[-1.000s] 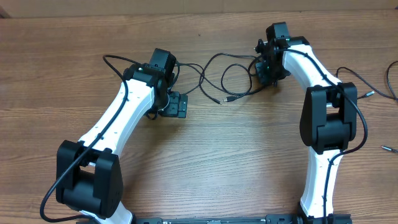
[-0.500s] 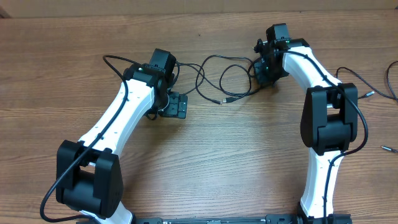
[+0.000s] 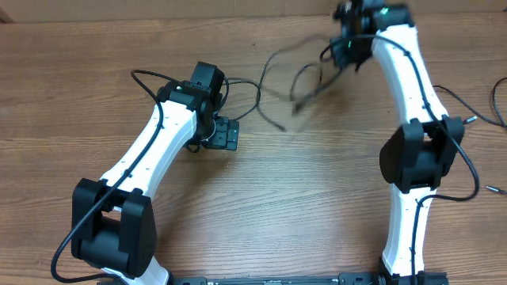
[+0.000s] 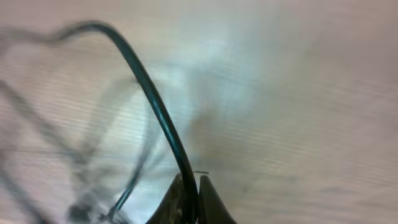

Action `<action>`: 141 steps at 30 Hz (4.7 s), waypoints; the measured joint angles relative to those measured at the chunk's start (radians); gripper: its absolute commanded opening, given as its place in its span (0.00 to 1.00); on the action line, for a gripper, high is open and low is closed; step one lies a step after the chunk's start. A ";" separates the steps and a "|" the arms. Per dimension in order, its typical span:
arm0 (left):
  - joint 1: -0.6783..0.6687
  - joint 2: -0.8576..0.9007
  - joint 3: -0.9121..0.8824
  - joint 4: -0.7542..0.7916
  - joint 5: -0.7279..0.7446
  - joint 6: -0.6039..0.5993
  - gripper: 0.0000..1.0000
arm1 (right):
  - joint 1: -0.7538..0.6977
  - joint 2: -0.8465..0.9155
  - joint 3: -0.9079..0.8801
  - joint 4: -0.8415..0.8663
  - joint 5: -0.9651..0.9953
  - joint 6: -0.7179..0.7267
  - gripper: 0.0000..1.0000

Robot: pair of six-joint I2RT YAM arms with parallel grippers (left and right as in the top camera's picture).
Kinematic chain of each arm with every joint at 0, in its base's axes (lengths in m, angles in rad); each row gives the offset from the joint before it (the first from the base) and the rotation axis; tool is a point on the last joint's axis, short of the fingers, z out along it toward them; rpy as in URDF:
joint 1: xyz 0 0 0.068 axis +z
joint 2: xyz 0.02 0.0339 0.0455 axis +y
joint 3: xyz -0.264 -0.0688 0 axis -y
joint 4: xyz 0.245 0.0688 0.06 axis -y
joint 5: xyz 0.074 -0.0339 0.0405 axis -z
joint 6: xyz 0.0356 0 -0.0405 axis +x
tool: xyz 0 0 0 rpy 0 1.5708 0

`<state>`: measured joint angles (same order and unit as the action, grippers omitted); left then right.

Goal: Untangle cables

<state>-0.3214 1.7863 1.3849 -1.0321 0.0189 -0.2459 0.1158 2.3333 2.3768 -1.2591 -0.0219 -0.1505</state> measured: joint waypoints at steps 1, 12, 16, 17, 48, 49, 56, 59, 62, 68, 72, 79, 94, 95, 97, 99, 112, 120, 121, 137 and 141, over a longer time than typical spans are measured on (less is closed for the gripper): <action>0.000 0.000 0.000 0.003 0.000 0.000 0.99 | 0.000 0.000 0.066 -0.022 0.000 0.002 0.04; 0.000 0.000 0.000 0.026 0.000 0.000 1.00 | 0.000 -0.002 0.588 -0.193 0.000 0.053 0.04; 0.000 0.000 0.000 0.036 0.000 0.000 1.00 | 0.000 -0.029 0.673 -0.195 0.000 0.061 0.04; 0.000 0.000 0.000 0.040 0.000 0.000 0.99 | 0.000 -0.043 0.687 -0.193 0.000 0.063 0.04; 0.000 0.000 0.000 0.071 0.012 0.000 1.00 | -0.039 -0.348 0.628 -0.078 0.355 0.004 0.04; 0.000 0.000 0.000 0.071 0.012 0.000 1.00 | -0.058 -0.348 0.594 -0.064 0.355 0.005 0.04; 0.000 0.000 0.000 0.071 0.015 0.000 1.00 | -0.200 -0.336 0.286 0.161 0.366 0.034 0.04; 0.000 0.000 0.000 0.071 0.017 -0.003 1.00 | -0.227 -0.316 0.193 0.227 0.362 0.035 0.04; 0.000 0.000 0.000 0.071 0.022 -0.010 1.00 | -0.245 -0.284 0.127 0.294 0.309 0.028 0.04; 0.000 0.000 0.000 0.070 0.040 -0.011 0.99 | -0.258 -0.199 0.113 0.441 0.191 0.023 0.04; 0.000 0.000 0.000 0.068 0.046 -0.014 0.99 | -0.258 -0.172 0.113 0.507 0.155 0.020 0.04; 0.000 0.000 0.000 0.069 0.050 -0.015 0.99 | -0.258 -0.078 0.113 0.587 0.130 0.020 0.04; 0.000 0.000 0.000 0.069 0.052 -0.015 0.99 | -0.305 0.238 0.113 0.640 0.124 0.038 0.04; 0.000 0.000 0.000 0.070 0.052 -0.015 1.00 | -0.310 0.246 0.113 0.642 0.124 0.039 0.04; 0.000 0.000 0.000 0.075 0.052 -0.014 1.00 | -0.322 0.262 0.113 0.649 0.121 0.042 0.04; 0.000 0.000 0.000 0.081 0.052 -0.015 1.00 | -0.332 0.277 0.113 0.652 0.113 0.043 0.04; 0.000 0.000 0.000 0.095 0.052 -0.015 1.00 | -0.358 0.340 0.113 0.669 0.104 0.065 1.00; 0.000 0.000 0.000 0.095 0.052 -0.015 1.00 | -0.352 0.340 0.135 0.628 0.104 0.068 1.00; 0.000 0.000 0.000 0.095 0.052 -0.014 0.99 | -0.351 0.340 0.147 0.617 0.104 0.069 1.00; 0.000 0.000 0.000 0.097 0.052 -0.010 1.00 | -0.278 0.017 0.291 0.182 0.100 0.103 1.00; 0.000 0.000 0.000 0.082 0.052 0.003 1.00 | -0.256 -0.087 0.309 -0.015 0.100 0.169 1.00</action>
<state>-0.3214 1.7863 1.3849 -0.9504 0.0711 -0.2424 -0.1402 2.2463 2.6862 -1.2739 0.0776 0.0185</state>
